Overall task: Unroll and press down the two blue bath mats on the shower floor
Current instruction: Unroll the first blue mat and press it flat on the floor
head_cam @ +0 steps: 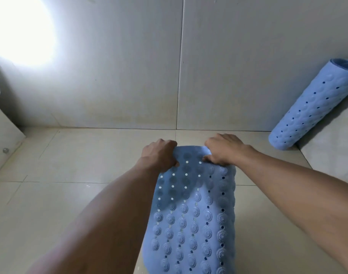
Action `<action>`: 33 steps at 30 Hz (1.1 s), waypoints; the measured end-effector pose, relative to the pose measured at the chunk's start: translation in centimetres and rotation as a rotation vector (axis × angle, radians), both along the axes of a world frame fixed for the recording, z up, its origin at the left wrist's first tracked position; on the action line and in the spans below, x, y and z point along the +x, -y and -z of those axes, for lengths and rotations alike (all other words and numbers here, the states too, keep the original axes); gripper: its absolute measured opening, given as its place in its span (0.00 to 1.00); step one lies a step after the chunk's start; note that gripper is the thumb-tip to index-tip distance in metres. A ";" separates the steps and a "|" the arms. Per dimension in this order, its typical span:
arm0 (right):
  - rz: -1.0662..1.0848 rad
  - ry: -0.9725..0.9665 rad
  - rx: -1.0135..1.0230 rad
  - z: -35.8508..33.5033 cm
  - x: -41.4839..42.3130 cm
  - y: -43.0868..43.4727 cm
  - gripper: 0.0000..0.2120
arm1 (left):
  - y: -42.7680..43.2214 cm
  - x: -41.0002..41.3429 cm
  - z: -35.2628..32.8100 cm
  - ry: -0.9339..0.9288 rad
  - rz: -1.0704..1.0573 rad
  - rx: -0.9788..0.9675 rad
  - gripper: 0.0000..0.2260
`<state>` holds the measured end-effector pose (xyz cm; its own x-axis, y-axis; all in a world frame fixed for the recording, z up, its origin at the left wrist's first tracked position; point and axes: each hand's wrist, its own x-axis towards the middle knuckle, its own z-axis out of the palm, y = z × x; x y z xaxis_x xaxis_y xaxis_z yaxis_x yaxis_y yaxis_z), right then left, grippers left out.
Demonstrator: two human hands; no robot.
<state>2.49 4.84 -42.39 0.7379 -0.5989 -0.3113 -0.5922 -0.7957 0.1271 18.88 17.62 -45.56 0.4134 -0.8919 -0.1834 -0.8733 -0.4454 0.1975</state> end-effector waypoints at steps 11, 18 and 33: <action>0.338 0.208 0.155 10.7 0.1 -1.5 0.38 | -2.1 2.7 8.2 0.074 -0.048 0.133 0.14; 1.012 0.394 0.657 15.3 -5.3 -3.8 0.52 | -5.2 1.3 13.6 0.145 0.106 0.148 0.36; 1.105 0.679 1.139 14.3 -7.5 -4.6 0.19 | -8.8 -6.2 20.9 -0.070 0.026 0.276 0.51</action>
<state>-5.00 9.41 -56.69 0.3302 -0.5902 -0.7367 -0.5822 0.4870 -0.6511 12.66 26.39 -66.50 0.3686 -0.8145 -0.4479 -0.8737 -0.4681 0.1323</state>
